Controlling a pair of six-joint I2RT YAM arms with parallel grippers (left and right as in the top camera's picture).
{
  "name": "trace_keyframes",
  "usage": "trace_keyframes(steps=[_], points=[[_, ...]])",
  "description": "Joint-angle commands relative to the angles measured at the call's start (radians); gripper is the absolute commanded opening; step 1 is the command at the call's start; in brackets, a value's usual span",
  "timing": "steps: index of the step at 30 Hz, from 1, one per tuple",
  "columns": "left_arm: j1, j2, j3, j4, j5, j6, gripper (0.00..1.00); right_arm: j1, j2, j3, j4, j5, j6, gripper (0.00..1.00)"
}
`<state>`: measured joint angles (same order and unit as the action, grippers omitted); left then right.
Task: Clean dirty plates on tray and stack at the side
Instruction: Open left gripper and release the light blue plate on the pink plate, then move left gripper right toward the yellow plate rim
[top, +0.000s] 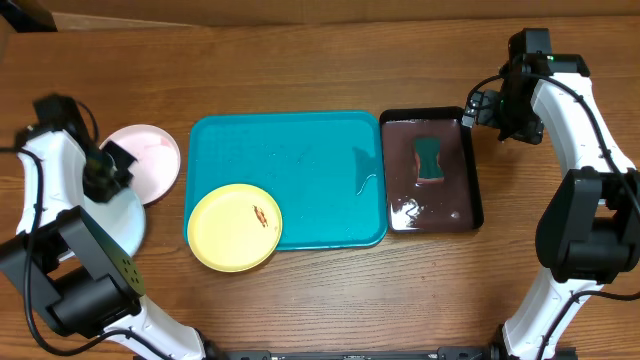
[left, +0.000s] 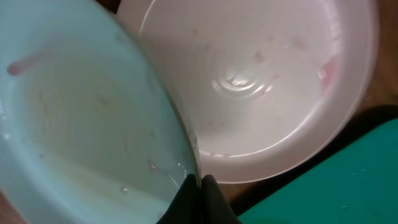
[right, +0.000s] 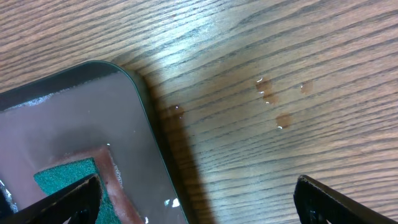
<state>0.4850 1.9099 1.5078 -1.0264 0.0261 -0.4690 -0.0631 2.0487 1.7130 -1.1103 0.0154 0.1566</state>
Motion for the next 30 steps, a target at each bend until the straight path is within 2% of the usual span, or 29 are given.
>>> trace_keyframes(steps=[1, 10, 17, 25, 30], points=[[-0.040, -0.012, 0.132, -0.024, 0.025, -0.003, 0.04, -0.001, -0.014, 0.009, 0.006, 0.006, 0.004, 1.00], [-0.140, -0.012, 0.183, 0.031, 0.009, -0.101, 0.04, -0.001, -0.014, 0.009, 0.006, 0.006, 0.004, 1.00], [-0.205, -0.012, 0.183, 0.116, -0.043, -0.100, 0.04, -0.001, -0.014, 0.009, 0.006, 0.006, 0.004, 1.00], [-0.237, 0.025, 0.183, 0.114, -0.137, -0.114, 0.04, -0.001, -0.014, 0.009, 0.006, 0.006, 0.004, 1.00], [-0.238, 0.095, 0.183, 0.111, -0.137, -0.103, 0.04, -0.001, -0.014, 0.009, 0.006, 0.006, 0.004, 1.00]])
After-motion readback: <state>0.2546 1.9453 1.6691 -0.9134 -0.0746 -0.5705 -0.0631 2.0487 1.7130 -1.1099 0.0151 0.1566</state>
